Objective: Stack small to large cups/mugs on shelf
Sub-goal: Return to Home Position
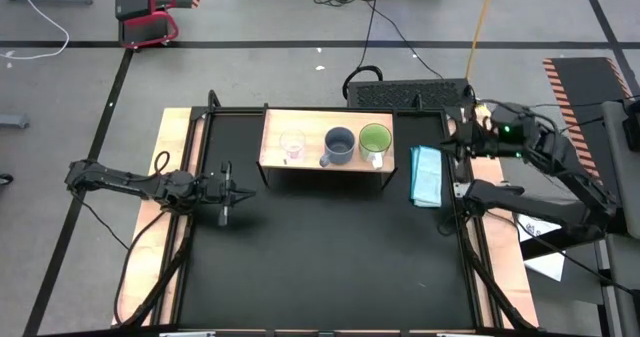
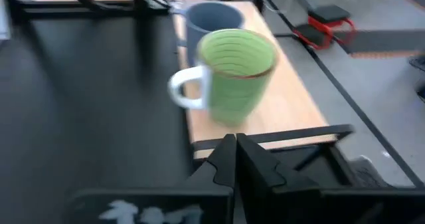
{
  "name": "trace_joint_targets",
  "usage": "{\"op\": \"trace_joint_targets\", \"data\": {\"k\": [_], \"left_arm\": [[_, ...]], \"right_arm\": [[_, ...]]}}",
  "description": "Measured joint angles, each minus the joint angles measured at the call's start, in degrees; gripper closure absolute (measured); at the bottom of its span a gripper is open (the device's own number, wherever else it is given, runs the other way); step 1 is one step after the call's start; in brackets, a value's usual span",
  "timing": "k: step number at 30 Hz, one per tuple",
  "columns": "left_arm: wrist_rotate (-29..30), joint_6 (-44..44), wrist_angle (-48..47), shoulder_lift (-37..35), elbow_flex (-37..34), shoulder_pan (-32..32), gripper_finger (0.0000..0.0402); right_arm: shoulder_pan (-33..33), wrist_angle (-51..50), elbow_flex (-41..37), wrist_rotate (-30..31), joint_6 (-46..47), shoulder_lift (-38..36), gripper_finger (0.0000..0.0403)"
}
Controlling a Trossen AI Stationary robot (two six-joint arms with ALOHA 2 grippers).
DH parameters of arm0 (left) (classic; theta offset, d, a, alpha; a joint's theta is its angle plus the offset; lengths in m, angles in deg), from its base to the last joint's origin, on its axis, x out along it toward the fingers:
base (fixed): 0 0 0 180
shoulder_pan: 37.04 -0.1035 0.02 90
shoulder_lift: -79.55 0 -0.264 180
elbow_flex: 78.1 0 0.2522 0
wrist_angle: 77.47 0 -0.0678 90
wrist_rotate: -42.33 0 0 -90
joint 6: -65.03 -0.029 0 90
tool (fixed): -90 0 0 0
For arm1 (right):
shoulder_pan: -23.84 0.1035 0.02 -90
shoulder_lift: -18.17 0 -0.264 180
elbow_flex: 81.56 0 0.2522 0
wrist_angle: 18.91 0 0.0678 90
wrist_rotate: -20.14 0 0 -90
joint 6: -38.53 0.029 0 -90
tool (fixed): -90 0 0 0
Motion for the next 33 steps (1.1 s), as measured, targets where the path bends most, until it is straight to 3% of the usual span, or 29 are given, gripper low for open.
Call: {"op": "trace_joint_targets", "data": {"k": [5,15,18,21,33], "left_arm": [[0.0,0.1,0.1,0.0,0.0,0.0,0.0399],[2.6,-1.6,1.3,0.0,0.0,0.0,0.0399],[2.6,-1.4,1.4,0.0,0.0,0.0,0.04],[2.6,-0.5,1.4,0.0,0.0,0.0,0.04],[2.6,1.0,1.7,0.0,0.0,0.0,0.04]], "right_arm": [[0.2,3.1,-7.7,-6.3,1.6,-8.6,0.0402],[0.2,5.8,-17.7,-6.7,6.5,-21.2,0.0403],[0.2,5.9,-19.8,-9.6,6.7,-23.6,0.0403],[0.2,6.6,-20.2,-12.6,6.1,-26.0,0.0403],[0.2,6.2,-20.1,-12.3,7.5,-33.1,0.0403]]}}
